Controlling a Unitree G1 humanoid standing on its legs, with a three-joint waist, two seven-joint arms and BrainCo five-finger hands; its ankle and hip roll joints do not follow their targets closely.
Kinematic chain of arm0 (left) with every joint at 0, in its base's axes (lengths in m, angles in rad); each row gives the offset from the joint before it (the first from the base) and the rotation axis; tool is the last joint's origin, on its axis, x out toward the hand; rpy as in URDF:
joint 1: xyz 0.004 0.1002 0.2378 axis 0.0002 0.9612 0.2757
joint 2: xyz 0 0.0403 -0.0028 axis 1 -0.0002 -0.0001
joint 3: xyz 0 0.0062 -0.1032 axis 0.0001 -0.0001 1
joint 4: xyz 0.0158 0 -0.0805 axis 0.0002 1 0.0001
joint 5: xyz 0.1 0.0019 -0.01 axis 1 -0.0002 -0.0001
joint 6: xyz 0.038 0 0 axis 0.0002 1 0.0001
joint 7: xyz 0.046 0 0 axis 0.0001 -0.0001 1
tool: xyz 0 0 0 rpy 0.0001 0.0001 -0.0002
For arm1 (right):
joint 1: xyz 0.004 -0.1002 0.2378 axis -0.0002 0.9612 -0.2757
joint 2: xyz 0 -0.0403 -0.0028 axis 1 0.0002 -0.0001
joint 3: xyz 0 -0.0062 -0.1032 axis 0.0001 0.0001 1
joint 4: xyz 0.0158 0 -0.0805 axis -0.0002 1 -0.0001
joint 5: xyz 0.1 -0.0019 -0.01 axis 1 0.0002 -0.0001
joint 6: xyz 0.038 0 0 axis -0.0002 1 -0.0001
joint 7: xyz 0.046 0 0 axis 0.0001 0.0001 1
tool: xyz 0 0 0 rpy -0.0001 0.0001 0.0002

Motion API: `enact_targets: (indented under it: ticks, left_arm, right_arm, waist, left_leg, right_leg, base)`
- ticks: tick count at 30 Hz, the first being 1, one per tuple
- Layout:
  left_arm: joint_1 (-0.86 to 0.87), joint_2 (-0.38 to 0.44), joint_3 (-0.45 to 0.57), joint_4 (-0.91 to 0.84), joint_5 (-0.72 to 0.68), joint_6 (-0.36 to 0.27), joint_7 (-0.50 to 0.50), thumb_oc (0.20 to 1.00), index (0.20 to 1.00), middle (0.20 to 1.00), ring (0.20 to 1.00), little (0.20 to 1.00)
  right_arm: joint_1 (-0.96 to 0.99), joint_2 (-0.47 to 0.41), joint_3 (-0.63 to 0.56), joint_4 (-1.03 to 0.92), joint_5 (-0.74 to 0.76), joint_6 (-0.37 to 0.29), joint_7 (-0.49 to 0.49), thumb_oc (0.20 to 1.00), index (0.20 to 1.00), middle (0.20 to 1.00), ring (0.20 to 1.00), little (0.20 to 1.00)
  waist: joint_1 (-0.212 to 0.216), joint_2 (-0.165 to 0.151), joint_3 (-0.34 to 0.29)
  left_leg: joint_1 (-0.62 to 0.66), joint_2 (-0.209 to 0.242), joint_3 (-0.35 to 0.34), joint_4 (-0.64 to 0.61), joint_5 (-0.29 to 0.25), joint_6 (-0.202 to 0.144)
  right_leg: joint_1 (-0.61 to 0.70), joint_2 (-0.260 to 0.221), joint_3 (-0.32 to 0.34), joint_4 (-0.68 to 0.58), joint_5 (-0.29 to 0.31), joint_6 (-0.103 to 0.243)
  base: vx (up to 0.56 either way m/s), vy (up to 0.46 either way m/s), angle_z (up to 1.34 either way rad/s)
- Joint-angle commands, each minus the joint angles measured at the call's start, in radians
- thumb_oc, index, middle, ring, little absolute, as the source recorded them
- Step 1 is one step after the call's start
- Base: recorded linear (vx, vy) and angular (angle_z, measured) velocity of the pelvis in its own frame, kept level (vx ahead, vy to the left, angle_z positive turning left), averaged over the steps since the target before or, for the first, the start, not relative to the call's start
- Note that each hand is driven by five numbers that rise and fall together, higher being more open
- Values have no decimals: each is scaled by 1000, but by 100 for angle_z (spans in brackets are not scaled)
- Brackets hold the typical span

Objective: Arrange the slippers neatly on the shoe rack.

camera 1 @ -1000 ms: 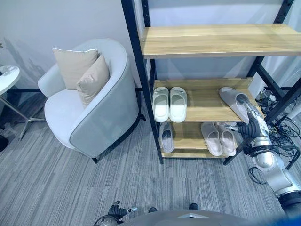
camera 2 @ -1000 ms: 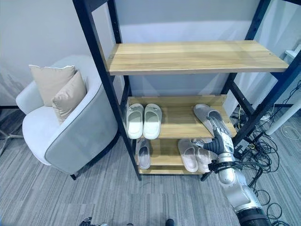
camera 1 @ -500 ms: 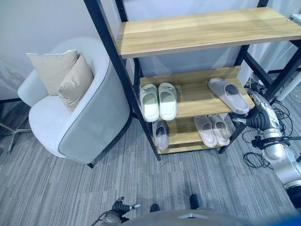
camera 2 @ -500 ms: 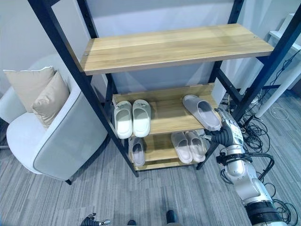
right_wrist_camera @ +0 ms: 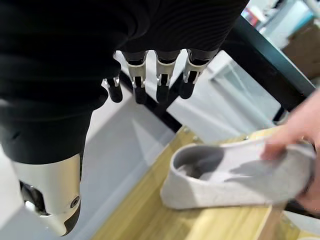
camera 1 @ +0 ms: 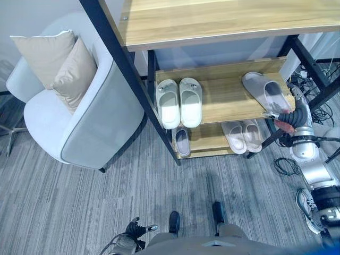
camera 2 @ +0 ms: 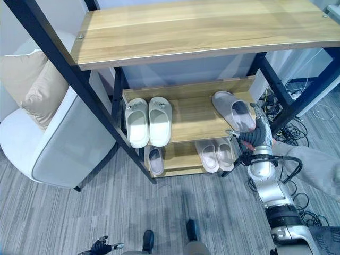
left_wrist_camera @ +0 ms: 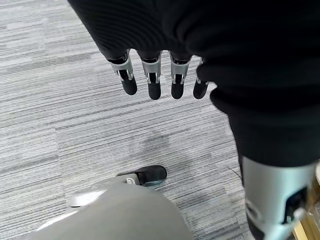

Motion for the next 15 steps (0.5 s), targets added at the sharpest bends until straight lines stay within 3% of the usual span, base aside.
enact_targets:
  ticks: [1, 3, 8, 15]
  left_arm:
    - [-58, 39, -65, 62, -33, -5, 15, 1000, 1000, 1000, 1000, 1000]
    - [-62, 41, -73, 62, -43, -5, 16, 1000, 1000, 1000, 1000, 1000]
    - [-67, 52, -107, 70, -78, -13, 12, 1000, 1000, 1000, 1000, 1000]
    - [-64, 72, -129, 65, -110, -27, 14, 1000, 1000, 1000, 1000, 1000]
  right_arm:
    - [-48, -13, -19, 24, 38, -11, -52, 1000, 1000, 1000, 1000, 1000]
    - [-89, -12, 1, 69, 60, -11, -56, 1000, 1000, 1000, 1000, 1000]
    - [-265, -11, 71, 391, 192, -19, -57, 1000, 1000, 1000, 1000, 1000]
    - [-363, -45, 66, 653, 327, -42, -48, 1000, 1000, 1000, 1000, 1000]
  waist:
    - [23, -45, -19]
    - [26, -45, -11]
    - [47, -43, 12]
    - [67, -35, 23]
  left_leg:
    - [-38, -13, 19, 6, -28, -9]
    - [-49, -14, 18, 6, -23, -11]
    - [-92, -19, 15, 6, -7, -16]
    - [-110, -26, 7, 6, -1, -22]
  right_leg:
    - [18, -65, -64, 11, -61, 76]
    - [10, -66, -66, 11, -58, 76]
    - [-29, -69, -74, 11, -50, 78]
    - [-38, -75, -84, 11, -50, 81]
  base:
    - [0, 0, 0]
    - [7, -28, 6]
    - [-1, -26, 7]
    - [13, -9, 5]
